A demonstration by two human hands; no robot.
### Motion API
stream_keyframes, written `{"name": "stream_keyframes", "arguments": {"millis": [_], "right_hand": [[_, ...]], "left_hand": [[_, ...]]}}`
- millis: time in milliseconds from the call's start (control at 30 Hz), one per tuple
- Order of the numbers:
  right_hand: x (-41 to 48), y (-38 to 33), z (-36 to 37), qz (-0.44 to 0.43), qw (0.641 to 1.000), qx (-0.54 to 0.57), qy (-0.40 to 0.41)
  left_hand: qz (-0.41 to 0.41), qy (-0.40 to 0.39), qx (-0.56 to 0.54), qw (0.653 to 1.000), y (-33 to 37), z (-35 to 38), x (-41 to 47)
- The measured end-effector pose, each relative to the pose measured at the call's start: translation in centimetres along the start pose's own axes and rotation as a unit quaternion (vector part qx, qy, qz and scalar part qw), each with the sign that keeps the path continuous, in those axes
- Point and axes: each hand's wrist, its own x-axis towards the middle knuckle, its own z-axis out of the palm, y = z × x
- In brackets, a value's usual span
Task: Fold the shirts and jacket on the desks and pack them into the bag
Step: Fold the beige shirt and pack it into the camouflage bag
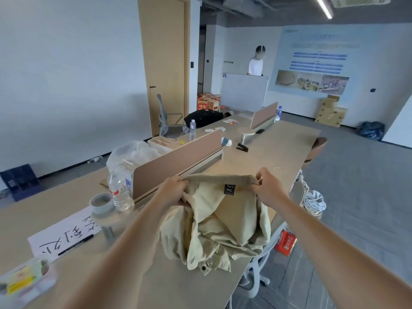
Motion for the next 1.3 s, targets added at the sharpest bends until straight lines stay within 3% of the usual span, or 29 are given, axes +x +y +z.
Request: {"name": "stream_keyframes", "arguments": {"millis": [200,367,567,733,867,967,1033,1133,1233,1300], "right_hand": [[-2.2,-0.8,1.4,0.031,0.997,-0.067,0.018],[-3.3,-0.7,1.7,0.025,0.995,-0.095,0.009],[-3.6,-1.3,1.4,0.044,0.993,-0.040,0.103],[-3.1,-1.9,0.7,0.064,0.988,-0.059,0.125],[-2.6,-2.9,-0.5,0.114,0.983,0.019,0.144],[-1.8,-4.8,-2.6,0.105,0.980,0.082,0.148],[-1.1,-7.3,-4.8,0.088,0.974,0.118,0.170],[-0.3,-11.9,-8.9,0.066,0.953,0.189,0.228],[0.3,-15.9,-13.1,0.047,0.923,0.255,0.284],[0.5,-17.5,-15.3,0.014,0.923,0.235,0.303]], "left_hand": [[0.003,0.029,-0.085,0.996,0.1,-1.8,-0.7],[0.028,0.045,-0.028,0.998,0.8,-2.8,-1.6],[0.048,0.057,0.000,0.997,1.2,-3.2,-1.8],[0.063,0.098,0.069,0.991,2.4,-2.5,-2.2],[0.042,0.083,0.149,0.984,3.2,-2.4,-2.6],[0.028,0.055,0.198,0.978,4.8,-3.1,-2.8],[0.040,0.044,0.179,0.982,7.5,-3.7,-2.7],[0.045,0.089,-0.016,0.995,12.7,-5.1,-2.8],[0.090,0.122,-0.115,0.982,17.9,-6.2,-3.1],[0.118,0.141,-0.164,0.969,20.5,-6.9,-3.3]]}}
